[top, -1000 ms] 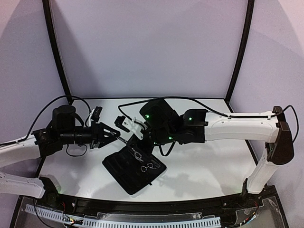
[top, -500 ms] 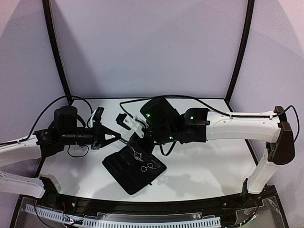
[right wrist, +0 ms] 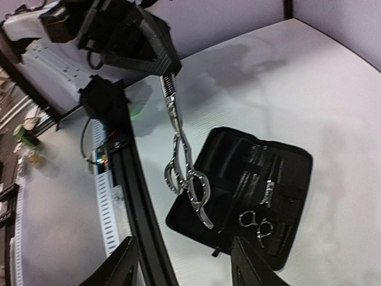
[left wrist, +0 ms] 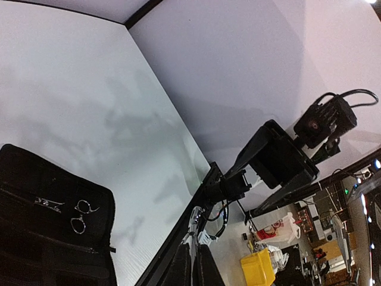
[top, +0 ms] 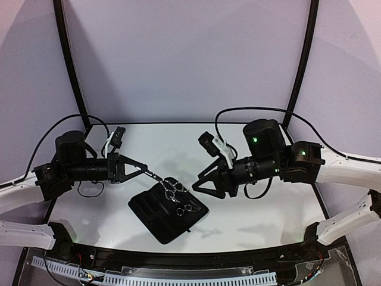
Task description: Sort the hair-cutting tools
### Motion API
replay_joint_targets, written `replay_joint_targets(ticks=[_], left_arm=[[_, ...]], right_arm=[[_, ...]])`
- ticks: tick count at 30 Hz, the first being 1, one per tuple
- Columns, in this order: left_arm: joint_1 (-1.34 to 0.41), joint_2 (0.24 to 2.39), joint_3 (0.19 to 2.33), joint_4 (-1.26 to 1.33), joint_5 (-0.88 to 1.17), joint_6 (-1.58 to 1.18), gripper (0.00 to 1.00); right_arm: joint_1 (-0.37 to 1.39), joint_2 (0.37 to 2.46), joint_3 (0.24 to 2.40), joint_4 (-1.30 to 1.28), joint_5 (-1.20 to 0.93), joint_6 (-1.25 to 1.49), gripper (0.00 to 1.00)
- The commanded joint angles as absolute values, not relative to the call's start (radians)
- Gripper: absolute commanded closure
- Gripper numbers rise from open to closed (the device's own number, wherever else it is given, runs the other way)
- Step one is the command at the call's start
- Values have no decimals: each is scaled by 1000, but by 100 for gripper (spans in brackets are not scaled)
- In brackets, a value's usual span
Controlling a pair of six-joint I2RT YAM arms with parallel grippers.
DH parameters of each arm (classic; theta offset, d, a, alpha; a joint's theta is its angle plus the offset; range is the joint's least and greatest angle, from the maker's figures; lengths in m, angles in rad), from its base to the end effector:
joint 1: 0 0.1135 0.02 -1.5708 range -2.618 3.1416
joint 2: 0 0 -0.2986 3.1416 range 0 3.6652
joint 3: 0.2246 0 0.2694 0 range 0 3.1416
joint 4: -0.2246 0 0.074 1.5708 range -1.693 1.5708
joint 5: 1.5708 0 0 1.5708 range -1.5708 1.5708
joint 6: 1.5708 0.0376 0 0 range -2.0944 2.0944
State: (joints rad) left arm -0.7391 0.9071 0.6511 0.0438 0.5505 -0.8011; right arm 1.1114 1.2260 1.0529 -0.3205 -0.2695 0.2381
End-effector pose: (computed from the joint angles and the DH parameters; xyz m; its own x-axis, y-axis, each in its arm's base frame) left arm 0.1412 -0.1553 0.3179 -0.7920 -0.1062 -0.6012 0.5508 0.3005 -0.7787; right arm 0.1175 0.2601 0.3562 -0.4325 -0.3614 -0.8260 -0.8911 0.3113 0.3303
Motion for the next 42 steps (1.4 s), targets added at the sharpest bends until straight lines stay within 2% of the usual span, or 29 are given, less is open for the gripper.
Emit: replay_joint_targets(ticks=[1, 3, 10, 20, 24, 27, 30, 34, 35, 38, 39, 40, 42], left_arm=[[-745, 926, 688, 87, 648, -743, 99], [-745, 939, 690, 112, 665, -747, 99], [-745, 965, 694, 154, 702, -759, 99], [-745, 960, 692, 164, 688, -769, 99], [-746, 956, 691, 152, 681, -767, 99], [-746, 951, 687, 145, 674, -766, 99], [-746, 942, 680, 138, 657, -765, 99], [-745, 927, 685, 71, 606, -754, 98], [-745, 924, 696, 39, 572, -749, 94], [-745, 915, 732, -138, 458, -745, 31], [-745, 907, 743, -184, 403, -754, 17], [-745, 896, 750, -247, 355, -768, 6], [-745, 866, 755, -383, 243, -831, 2]], right_arm=[[1103, 1260, 1044, -280, -404, 296, 61], [1100, 1278, 1052, -278, -396, 288, 65], [1096, 1351, 1083, -259, -409, 265, 65], [1097, 1453, 1113, -146, -561, 297, 69], [1098, 1480, 1123, -112, -600, 320, 75], [1098, 1490, 1115, -70, -616, 341, 85], [1100, 1494, 1111, -49, -624, 364, 100], [1099, 1486, 1109, -50, -624, 386, 100], [1100, 1482, 1109, -58, -615, 396, 100], [1092, 1466, 1113, -110, -562, 430, 100], [1087, 1457, 1113, -135, -536, 440, 100], [1079, 1445, 1111, -159, -509, 448, 100], [1060, 1411, 1083, -179, -471, 472, 100]])
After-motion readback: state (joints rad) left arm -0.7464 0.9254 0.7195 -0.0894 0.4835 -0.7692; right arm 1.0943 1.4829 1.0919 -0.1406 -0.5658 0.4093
